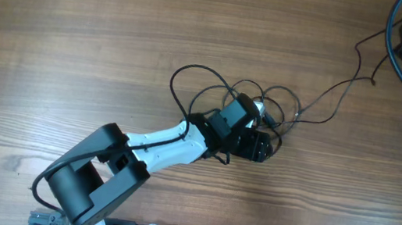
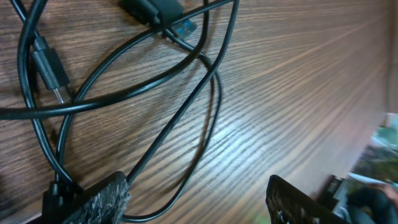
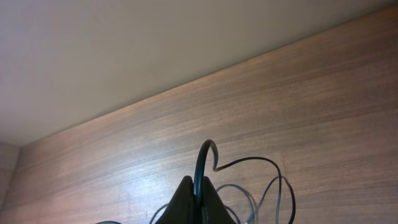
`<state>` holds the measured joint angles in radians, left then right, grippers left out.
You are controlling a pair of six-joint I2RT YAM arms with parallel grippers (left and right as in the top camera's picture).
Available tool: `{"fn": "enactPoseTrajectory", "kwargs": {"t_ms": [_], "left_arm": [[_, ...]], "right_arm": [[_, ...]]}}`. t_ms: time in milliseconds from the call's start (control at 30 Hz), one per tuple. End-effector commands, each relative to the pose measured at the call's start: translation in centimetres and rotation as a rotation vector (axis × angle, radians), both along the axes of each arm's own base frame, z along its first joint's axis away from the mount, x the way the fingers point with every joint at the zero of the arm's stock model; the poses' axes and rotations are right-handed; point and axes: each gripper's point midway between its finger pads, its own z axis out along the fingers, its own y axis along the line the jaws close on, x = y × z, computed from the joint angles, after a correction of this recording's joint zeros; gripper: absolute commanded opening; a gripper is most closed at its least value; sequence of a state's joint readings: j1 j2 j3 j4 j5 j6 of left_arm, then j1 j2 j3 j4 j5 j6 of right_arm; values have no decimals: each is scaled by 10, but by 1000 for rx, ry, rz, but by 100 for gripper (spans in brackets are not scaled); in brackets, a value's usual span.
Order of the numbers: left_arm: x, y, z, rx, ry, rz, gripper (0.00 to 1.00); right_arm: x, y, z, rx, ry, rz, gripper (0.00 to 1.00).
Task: Untangle cables
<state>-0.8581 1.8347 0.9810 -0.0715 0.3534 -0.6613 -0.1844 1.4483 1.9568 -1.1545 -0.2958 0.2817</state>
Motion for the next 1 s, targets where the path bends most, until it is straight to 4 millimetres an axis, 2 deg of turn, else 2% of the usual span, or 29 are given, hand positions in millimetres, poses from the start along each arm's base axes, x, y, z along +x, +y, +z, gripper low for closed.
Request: {"fn": "enactPoseTrajectory", "kwargs": {"t_ms": [0, 167, 267, 333, 500, 600, 667, 733, 767, 800, 867, 967], "left_arm": [[12, 8, -11, 72, -59, 56, 73], [16, 9, -11, 79, -75, 69, 73], [25, 0, -1, 31, -118, 79, 71], [24, 0, -2, 32, -117, 79, 69], [10, 2, -19, 78, -74, 52, 66], [-3, 16, -31, 153, -20, 39, 57], [-6, 50, -47, 272, 61, 82, 41], [1, 93, -57, 376, 138, 164, 23], [7, 114, -61, 420, 170, 213, 19], [13, 133, -63, 450, 198, 259, 17], [27, 183, -67, 519, 269, 387, 17], [41, 230, -68, 545, 318, 476, 18]], "right_arm": [[0, 5, -3, -1, 9, 31, 4], [0, 5, -4, -1, 11, 31, 4], [0, 5, -4, 1, 14, 31, 4], [0, 5, -4, 0, 14, 31, 4], [0, 5, -4, -1, 14, 31, 4], [0, 5, -4, -1, 14, 31, 4], [0, 4, -4, -4, 11, 28, 4], [0, 4, -4, -16, 11, 37, 4], [0, 2, -4, -30, 10, 36, 4], [0, -2, -5, -44, 15, 15, 4], [-1, -14, -9, -82, 35, -43, 4], [-7, -31, -16, -96, 80, -157, 4]]}}
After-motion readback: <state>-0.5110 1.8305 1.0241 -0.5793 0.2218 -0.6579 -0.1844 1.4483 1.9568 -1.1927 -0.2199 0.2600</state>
